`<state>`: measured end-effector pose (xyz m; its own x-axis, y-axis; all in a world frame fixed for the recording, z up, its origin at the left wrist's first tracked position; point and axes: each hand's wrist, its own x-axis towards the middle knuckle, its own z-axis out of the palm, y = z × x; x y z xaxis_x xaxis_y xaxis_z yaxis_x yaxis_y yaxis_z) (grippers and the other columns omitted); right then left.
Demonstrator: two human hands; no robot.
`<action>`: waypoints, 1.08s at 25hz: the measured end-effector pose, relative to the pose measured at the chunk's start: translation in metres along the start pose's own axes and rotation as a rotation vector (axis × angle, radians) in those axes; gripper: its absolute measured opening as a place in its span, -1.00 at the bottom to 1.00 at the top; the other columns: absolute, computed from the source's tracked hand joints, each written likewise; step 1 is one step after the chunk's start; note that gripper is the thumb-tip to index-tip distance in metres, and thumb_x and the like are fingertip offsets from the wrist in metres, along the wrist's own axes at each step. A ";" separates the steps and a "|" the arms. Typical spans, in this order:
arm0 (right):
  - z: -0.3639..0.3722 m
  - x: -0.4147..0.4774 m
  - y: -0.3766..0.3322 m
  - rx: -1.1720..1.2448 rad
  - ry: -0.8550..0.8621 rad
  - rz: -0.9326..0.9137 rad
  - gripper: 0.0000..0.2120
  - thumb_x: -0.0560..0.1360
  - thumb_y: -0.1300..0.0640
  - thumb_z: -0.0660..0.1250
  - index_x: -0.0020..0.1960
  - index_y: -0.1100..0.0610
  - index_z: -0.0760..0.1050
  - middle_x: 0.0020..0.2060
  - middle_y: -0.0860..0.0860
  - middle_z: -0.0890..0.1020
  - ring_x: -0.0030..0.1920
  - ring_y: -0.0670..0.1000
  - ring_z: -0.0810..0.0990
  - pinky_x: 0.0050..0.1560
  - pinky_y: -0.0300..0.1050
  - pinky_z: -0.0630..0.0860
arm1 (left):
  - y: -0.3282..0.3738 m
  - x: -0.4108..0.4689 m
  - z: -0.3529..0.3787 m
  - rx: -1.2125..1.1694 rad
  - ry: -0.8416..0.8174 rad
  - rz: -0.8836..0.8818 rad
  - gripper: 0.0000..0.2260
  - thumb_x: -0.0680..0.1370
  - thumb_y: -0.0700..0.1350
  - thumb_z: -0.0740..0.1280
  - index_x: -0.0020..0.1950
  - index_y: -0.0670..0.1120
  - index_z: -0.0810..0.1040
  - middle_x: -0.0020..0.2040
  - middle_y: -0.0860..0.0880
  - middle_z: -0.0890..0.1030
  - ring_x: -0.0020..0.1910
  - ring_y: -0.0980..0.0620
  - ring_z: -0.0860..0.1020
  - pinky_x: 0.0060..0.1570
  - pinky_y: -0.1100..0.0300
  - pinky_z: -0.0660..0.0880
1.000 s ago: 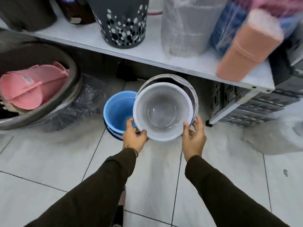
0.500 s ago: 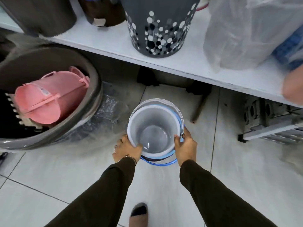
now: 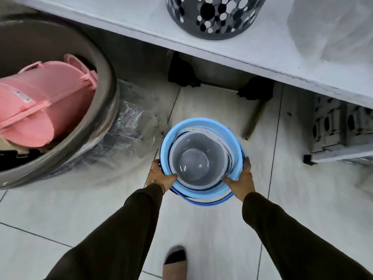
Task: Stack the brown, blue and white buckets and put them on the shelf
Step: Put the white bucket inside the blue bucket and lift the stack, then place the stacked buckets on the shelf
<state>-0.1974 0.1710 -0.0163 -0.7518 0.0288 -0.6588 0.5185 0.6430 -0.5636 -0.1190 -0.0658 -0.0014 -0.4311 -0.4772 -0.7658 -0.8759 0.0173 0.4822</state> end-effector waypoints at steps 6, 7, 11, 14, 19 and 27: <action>-0.007 -0.017 -0.006 0.028 0.031 0.043 -0.06 0.39 0.23 0.45 0.58 0.03 -0.05 0.35 0.22 0.37 0.27 0.27 0.47 0.33 0.11 0.44 | -0.014 -0.022 0.003 -0.122 -0.060 -0.005 -0.52 0.36 -0.20 0.38 0.19 0.05 0.28 -0.12 -0.05 0.57 -0.17 -0.11 0.57 -0.03 -0.04 0.62; -0.009 -0.027 -0.003 0.016 0.040 0.062 -0.08 0.41 0.23 0.43 0.59 0.04 -0.06 0.37 0.21 0.34 0.30 0.27 0.44 0.35 0.10 0.41 | -0.017 -0.030 0.002 -0.149 -0.074 -0.018 -0.51 0.33 -0.18 0.37 0.17 0.10 0.27 -0.13 -0.05 0.58 -0.15 -0.15 0.59 -0.04 -0.08 0.63; -0.023 -0.071 -0.002 -0.317 0.097 0.096 -0.15 0.46 -0.03 0.37 0.58 -0.03 -0.07 0.45 0.10 0.30 0.35 0.28 0.34 0.36 0.24 0.28 | -0.022 -0.062 -0.008 -0.251 -0.116 -0.092 -0.51 0.30 -0.19 0.31 0.13 0.17 0.27 -0.10 -0.11 0.59 -0.07 -0.31 0.64 -0.14 -0.30 0.63; -0.037 -0.111 -0.014 -0.069 0.070 0.091 -0.18 0.47 0.06 0.38 0.57 -0.07 -0.02 0.48 0.08 0.19 0.33 0.27 0.38 0.40 0.21 0.31 | -0.025 -0.104 -0.025 -0.310 -0.098 -0.097 -0.51 0.37 -0.27 0.32 0.19 0.13 0.28 -0.10 -0.13 0.57 -0.07 -0.31 0.63 -0.13 -0.33 0.61; -0.079 -0.184 -0.058 0.130 0.062 -0.027 -0.10 0.39 0.23 0.46 0.56 -0.07 0.02 0.33 0.19 0.41 0.20 0.23 0.52 0.31 0.17 0.48 | -0.010 -0.177 -0.065 -0.412 -0.050 -0.060 -0.43 0.18 -0.21 0.32 0.12 0.16 0.31 -0.01 -0.16 0.56 -0.03 -0.35 0.63 -0.22 -0.42 0.57; -0.185 -0.360 -0.180 0.229 0.211 -0.188 -0.17 0.43 0.33 0.40 0.58 0.02 0.11 0.34 0.17 0.36 0.31 0.18 0.44 0.25 -0.17 0.32 | 0.095 -0.374 -0.179 -0.411 -0.007 0.213 -0.57 0.29 -0.25 0.37 0.07 0.04 0.35 0.06 -0.22 0.60 -0.01 -0.32 0.63 -0.07 -0.30 0.61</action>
<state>-0.0960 0.1862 0.4146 -0.8976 0.0989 -0.4295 0.4234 0.4645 -0.7778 -0.0018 -0.0426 0.4069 -0.5947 -0.4944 -0.6339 -0.6099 -0.2362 0.7565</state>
